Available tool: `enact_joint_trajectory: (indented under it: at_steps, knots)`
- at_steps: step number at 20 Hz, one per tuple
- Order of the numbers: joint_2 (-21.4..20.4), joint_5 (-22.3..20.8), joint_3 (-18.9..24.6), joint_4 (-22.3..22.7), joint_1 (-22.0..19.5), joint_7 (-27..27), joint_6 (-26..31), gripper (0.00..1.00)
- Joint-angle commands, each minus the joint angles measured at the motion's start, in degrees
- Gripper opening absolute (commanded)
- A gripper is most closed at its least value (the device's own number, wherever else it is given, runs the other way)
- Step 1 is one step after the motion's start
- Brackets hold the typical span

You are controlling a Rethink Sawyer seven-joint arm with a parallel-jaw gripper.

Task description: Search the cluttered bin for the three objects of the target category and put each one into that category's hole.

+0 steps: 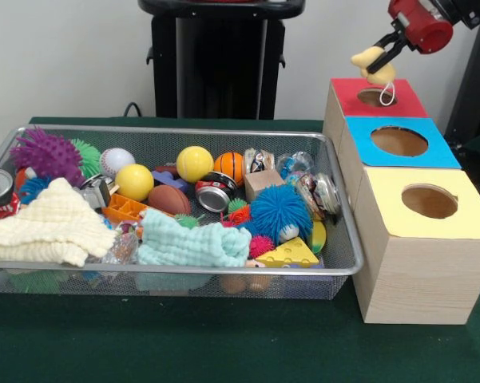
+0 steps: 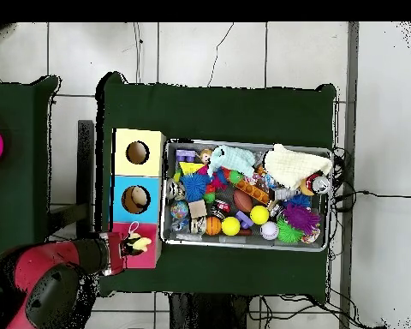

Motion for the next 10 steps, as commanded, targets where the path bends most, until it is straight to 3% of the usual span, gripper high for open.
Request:
enact_joint_trajectory:
  at_steps: [1, 10]
  knots:
    - [3.2, 1.7, 6.0, -4.6, -3.8, 15.2, -3.7, 0.0]
    - [5.5, 1.8, 6.4, -4.3, -3.9, 15.5, -8.2, 0.0]
